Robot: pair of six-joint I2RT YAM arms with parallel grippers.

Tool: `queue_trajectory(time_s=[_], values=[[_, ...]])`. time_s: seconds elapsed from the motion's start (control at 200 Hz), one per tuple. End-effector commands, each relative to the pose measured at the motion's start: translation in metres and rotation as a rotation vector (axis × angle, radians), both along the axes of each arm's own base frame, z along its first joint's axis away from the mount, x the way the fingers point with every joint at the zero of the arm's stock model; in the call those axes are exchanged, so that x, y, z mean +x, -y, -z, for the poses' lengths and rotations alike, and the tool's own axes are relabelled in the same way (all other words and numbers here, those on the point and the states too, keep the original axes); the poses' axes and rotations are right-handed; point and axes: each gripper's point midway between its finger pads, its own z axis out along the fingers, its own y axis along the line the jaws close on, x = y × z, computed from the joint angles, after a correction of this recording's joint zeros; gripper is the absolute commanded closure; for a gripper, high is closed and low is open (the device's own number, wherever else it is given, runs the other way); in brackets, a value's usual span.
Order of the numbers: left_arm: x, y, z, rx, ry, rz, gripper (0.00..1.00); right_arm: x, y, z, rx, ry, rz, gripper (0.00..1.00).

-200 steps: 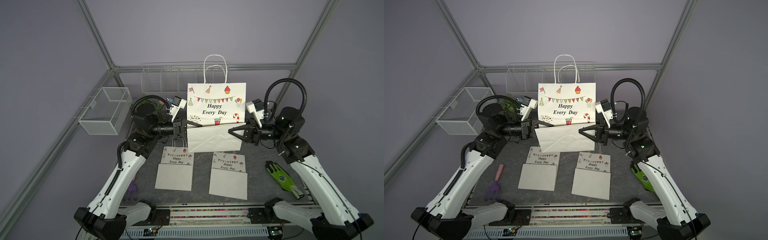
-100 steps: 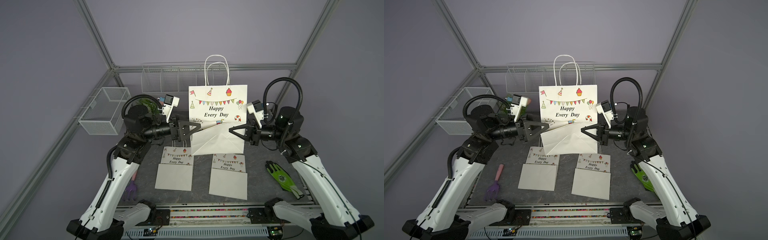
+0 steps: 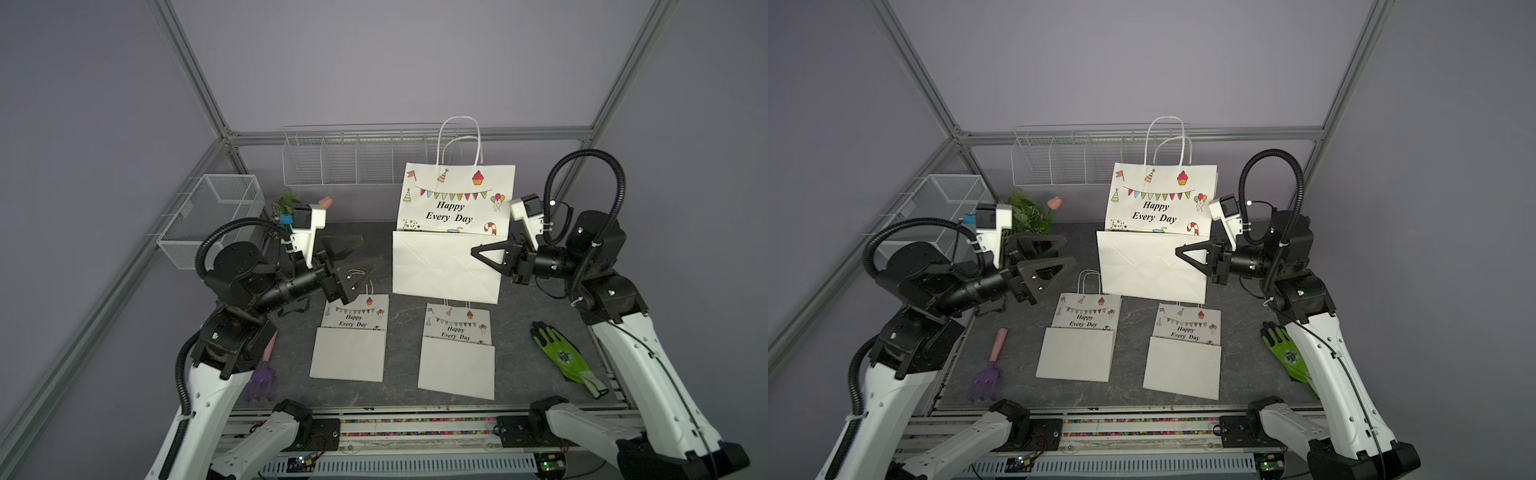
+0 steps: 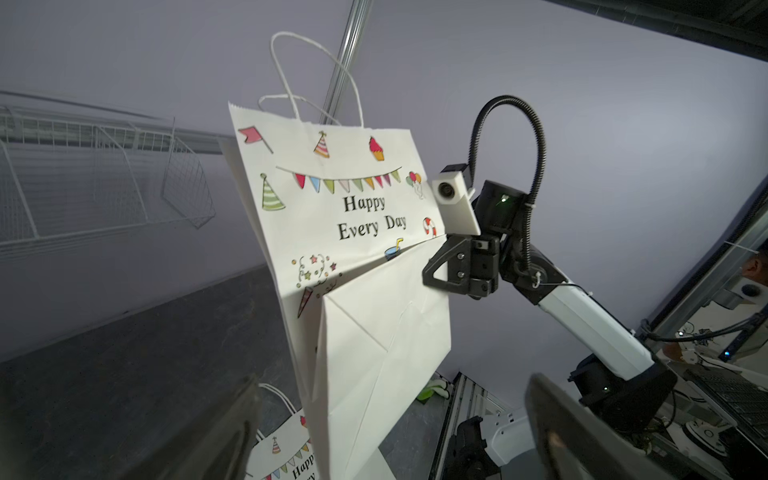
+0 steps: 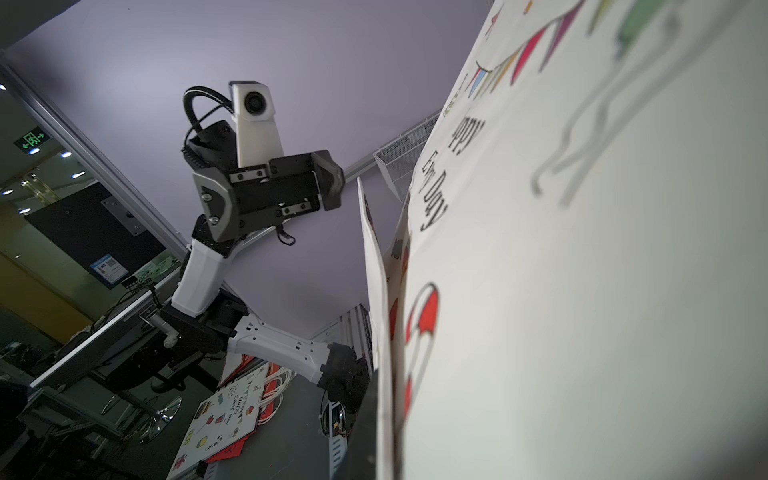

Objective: Put away the paper bag
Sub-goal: Press the paper bag.

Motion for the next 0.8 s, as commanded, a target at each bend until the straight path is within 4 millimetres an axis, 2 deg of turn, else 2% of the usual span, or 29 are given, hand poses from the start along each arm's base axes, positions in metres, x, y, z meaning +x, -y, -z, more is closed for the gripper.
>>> queue_trajectory(time_s=[0.0,0.2,0.435,0.485,0.565,0.69,0.795], values=[[0.004,0.022,0.012,-0.016,-0.062,0.099,0.00,-0.012,-0.003,-0.015,0.036,0.036,-0.060,0.94],[0.001,0.047,0.017,-0.012,-0.087,0.190,0.00,-0.017,-0.013,-0.014,0.048,0.028,-0.101,0.93],[-0.009,0.047,0.000,-0.081,-0.066,0.242,0.00,-0.025,-0.018,-0.006,0.025,0.019,-0.134,0.93],[-0.012,0.048,-0.003,-0.092,-0.067,0.267,0.03,-0.026,-0.018,-0.002,0.017,0.017,-0.132,0.93],[-0.014,0.052,0.000,-0.086,-0.077,0.298,0.14,-0.026,-0.017,-0.001,0.014,0.015,-0.128,0.93],[-0.017,0.058,0.014,-0.049,-0.101,0.323,0.45,-0.028,-0.015,-0.002,0.007,0.029,-0.119,0.93],[-0.021,0.059,0.023,-0.026,-0.112,0.335,0.65,-0.028,-0.014,-0.001,-0.001,0.032,-0.113,0.93]])
